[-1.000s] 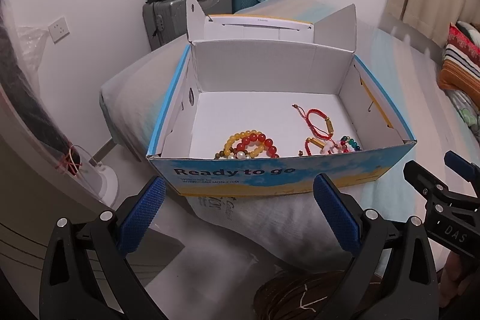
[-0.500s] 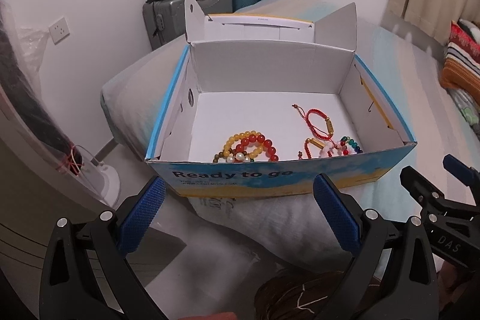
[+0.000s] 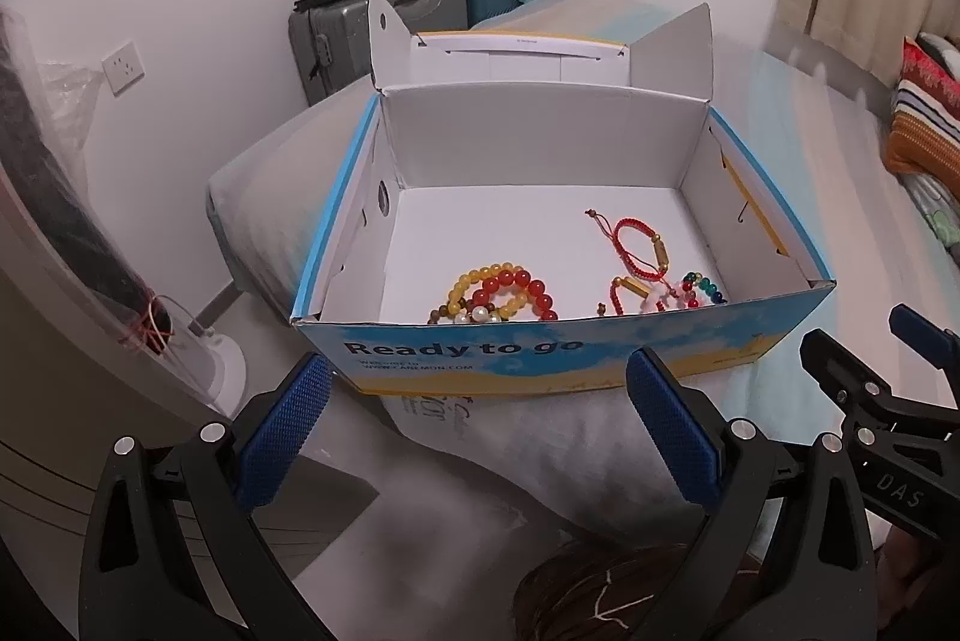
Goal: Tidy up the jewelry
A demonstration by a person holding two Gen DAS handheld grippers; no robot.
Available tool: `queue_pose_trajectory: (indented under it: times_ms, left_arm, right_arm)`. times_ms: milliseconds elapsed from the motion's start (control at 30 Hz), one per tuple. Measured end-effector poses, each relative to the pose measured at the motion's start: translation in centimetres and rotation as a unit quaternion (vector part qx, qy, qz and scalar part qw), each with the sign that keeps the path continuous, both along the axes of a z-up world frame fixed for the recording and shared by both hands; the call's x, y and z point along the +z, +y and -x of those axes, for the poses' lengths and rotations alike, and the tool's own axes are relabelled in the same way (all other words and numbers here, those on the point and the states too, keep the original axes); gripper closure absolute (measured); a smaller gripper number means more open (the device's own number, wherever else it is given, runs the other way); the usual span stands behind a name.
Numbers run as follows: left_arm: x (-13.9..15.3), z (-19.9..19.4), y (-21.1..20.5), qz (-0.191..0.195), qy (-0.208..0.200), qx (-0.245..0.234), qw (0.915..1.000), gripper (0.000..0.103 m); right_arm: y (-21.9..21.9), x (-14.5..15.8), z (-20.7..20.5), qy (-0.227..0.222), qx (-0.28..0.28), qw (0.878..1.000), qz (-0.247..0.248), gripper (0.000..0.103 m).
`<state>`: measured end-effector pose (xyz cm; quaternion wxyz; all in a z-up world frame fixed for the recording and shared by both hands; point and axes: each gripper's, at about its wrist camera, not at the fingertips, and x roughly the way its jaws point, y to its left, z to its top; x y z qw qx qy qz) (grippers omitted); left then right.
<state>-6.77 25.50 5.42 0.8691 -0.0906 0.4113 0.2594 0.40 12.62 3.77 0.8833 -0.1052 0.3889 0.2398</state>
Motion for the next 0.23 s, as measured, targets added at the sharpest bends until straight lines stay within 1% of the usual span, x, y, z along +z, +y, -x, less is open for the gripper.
queue_pose_trajectory:
  times_ms: [33,133,233]
  left_arm:
    - [0.02,-0.09,0.01,-0.001,0.004,0.002,1.0000,0.006]
    - [0.17,0.04,0.08,0.008,-0.002,0.000,1.0000,0.006]
    - [0.22,0.11,0.06,0.007,-0.003,0.000,1.0000,0.006]
  right_arm:
    - [-0.02,0.01,0.00,0.000,0.000,1.000,0.000,0.008]
    - [-0.03,0.02,-0.01,-0.001,0.001,1.000,0.000,0.008]
    - [-0.01,0.02,-0.01,-0.001,0.000,1.000,0.000,0.008]
